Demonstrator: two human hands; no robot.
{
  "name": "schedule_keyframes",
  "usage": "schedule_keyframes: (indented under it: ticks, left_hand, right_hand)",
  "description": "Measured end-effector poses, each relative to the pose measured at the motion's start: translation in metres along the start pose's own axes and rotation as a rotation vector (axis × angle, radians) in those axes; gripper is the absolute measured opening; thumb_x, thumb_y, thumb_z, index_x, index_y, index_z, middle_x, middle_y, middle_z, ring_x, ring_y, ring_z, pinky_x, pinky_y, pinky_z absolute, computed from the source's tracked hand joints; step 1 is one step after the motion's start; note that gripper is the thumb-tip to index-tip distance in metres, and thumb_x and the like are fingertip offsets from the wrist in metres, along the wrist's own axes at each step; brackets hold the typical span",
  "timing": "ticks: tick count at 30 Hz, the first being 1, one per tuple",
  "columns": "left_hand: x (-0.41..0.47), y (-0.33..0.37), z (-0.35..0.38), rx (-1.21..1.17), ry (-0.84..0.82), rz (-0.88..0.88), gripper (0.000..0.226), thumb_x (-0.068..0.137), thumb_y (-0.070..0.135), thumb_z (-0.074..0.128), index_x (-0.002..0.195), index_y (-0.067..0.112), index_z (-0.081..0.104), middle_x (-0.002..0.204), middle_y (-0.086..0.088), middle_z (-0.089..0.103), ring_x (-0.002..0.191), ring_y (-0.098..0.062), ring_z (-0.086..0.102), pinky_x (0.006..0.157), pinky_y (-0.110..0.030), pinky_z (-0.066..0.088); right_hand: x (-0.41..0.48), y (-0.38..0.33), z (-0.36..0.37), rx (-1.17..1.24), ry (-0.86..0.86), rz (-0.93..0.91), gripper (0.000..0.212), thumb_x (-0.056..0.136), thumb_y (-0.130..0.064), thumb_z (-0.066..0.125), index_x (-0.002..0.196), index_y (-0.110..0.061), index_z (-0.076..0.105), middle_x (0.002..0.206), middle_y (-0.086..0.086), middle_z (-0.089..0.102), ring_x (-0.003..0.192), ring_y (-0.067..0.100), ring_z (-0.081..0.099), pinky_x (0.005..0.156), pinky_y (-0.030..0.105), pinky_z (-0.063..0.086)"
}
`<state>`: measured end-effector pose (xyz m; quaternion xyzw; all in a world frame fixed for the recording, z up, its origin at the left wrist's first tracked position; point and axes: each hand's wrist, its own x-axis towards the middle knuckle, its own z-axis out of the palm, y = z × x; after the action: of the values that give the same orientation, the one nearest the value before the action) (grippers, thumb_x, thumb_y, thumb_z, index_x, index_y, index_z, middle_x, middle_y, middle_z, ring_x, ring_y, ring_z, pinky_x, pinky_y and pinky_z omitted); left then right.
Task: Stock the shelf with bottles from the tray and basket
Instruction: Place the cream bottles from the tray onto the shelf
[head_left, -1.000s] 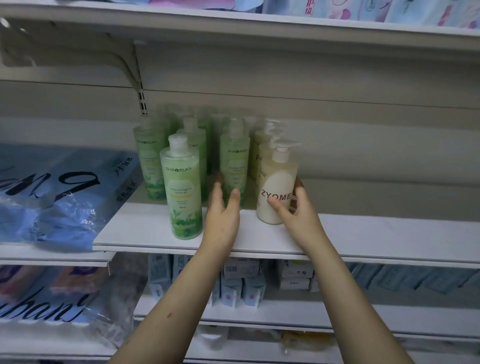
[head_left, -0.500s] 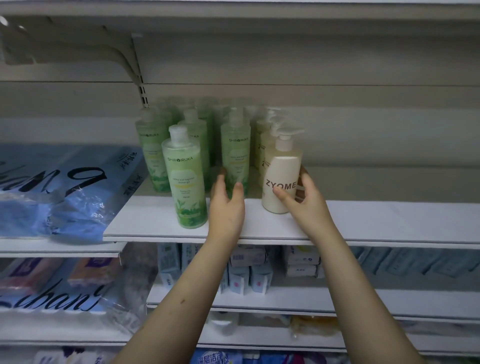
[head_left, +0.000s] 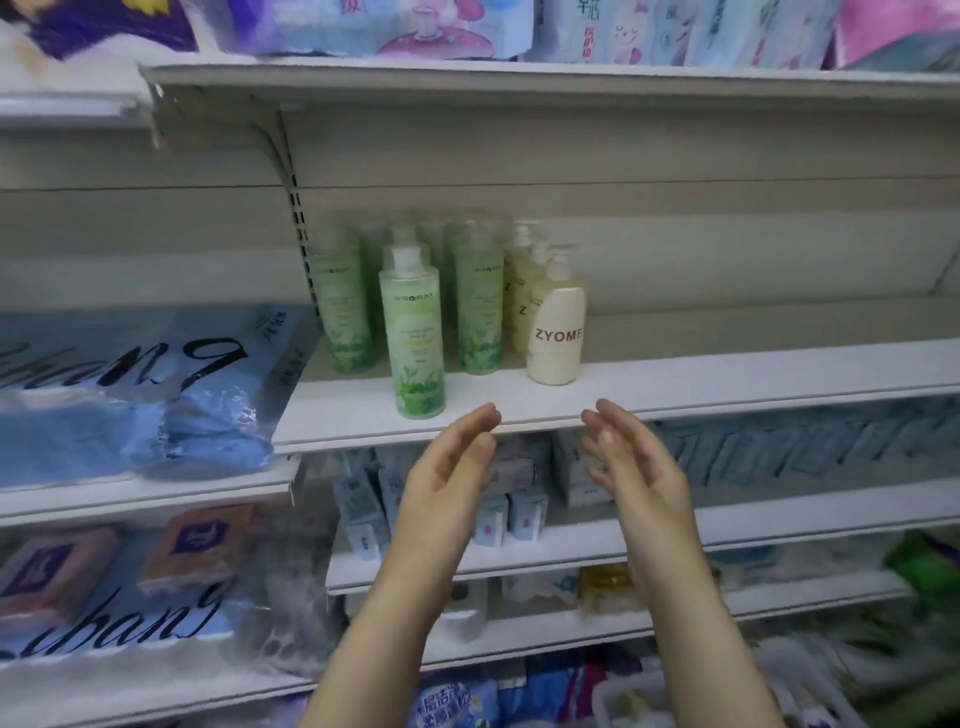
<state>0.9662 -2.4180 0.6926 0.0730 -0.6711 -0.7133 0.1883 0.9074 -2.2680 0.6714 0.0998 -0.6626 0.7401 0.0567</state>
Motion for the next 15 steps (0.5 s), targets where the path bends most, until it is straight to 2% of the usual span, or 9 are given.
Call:
schedule_keyframes:
  ticks: [4,9,15]
  left_hand:
    - [-0.037,0.014,-0.046,-0.007,-0.033,0.000,0.024,0.096,0.022,0.052,0.113,0.037,0.063,0.115,0.022,0.068,0.113,0.001,0.060,0.099,-0.030,0.049]
    - [-0.086,0.021,-0.097,0.002,-0.090,-0.002,0.027,0.098,0.028,0.050,0.121,0.038,0.059,0.120,0.022,0.065,0.116,0.000,0.058,0.099,-0.030,0.049]
    - [-0.130,0.020,-0.113,-0.064,-0.163,-0.028,0.025,0.098,0.030,0.050,0.117,0.042,0.058,0.120,0.023,0.065,0.117,-0.003,0.058,0.097,-0.031,0.049]
  right_hand:
    - [-0.046,-0.018,0.027,0.031,0.082,-0.001,0.022,0.097,-0.024,0.052,0.113,-0.034,0.064,0.116,-0.015,0.069,0.116,0.008,0.061,0.106,0.045,0.045]
    - [-0.115,-0.032,0.054,0.036,0.135,0.000,0.022,0.098,-0.023,0.052,0.113,-0.036,0.063,0.118,-0.016,0.067,0.116,0.006,0.059,0.107,0.043,0.045]
    - [-0.179,-0.049,0.049,-0.025,0.184,0.003,0.027,0.098,-0.027,0.053,0.121,-0.038,0.057,0.125,-0.016,0.062,0.119,0.004,0.057,0.108,0.041,0.043]
